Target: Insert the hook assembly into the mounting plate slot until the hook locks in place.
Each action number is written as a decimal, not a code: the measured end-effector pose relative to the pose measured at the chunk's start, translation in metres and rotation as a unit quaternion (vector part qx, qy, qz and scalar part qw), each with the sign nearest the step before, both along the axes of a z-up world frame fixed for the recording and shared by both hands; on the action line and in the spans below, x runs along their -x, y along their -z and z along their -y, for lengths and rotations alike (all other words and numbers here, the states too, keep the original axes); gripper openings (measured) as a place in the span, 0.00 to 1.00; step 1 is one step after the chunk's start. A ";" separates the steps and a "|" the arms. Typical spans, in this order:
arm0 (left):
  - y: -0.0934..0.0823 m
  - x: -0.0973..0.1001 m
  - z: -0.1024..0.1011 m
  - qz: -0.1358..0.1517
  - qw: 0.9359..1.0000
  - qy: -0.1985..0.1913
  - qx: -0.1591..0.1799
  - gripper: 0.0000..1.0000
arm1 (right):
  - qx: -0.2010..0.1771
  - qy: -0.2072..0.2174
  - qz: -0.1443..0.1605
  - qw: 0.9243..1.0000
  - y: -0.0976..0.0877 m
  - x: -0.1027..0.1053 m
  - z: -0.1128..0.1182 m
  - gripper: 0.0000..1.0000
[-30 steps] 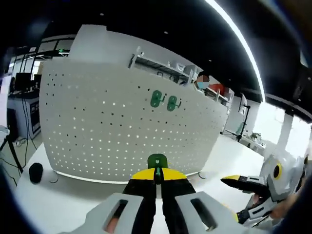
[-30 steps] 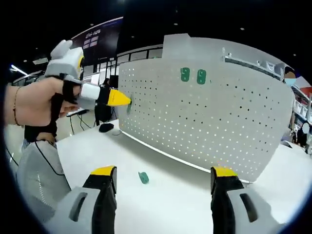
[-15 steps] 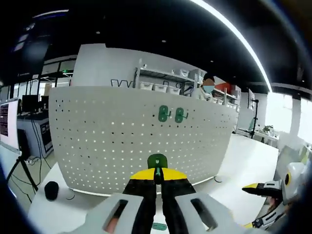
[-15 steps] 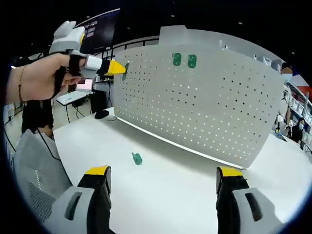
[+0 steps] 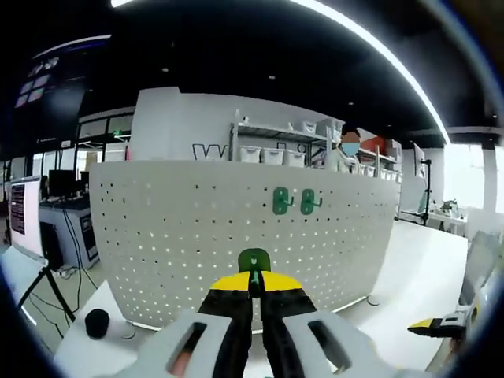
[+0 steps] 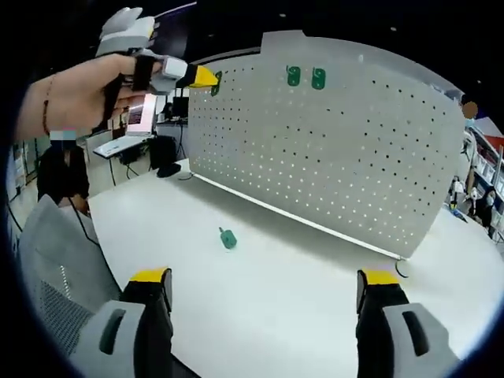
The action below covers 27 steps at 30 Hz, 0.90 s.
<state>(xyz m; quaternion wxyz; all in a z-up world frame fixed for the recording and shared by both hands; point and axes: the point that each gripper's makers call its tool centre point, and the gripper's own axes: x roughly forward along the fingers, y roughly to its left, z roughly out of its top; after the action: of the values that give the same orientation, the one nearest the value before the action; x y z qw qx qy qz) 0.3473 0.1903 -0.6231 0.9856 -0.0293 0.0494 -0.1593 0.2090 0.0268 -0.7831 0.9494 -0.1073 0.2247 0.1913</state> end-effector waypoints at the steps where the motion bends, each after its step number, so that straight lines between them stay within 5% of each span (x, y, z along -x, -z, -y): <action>1: -0.001 -0.002 0.000 0.003 1.000 -0.002 -0.003 0.01 | 0.005 -0.002 0.003 1.000 0.000 0.000 0.000 0.95; 27: -0.030 -0.054 0.021 0.063 0.997 -0.035 -0.012 0.01 | 0.009 -0.023 0.007 1.000 0.006 -0.002 -0.005 0.90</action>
<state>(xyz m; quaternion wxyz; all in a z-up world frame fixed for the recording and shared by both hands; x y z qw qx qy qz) 0.4009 0.1696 -0.5935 0.9919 -0.0091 -0.0122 -0.1259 0.2106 0.0321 -0.7888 0.9453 -0.1219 0.2173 0.2107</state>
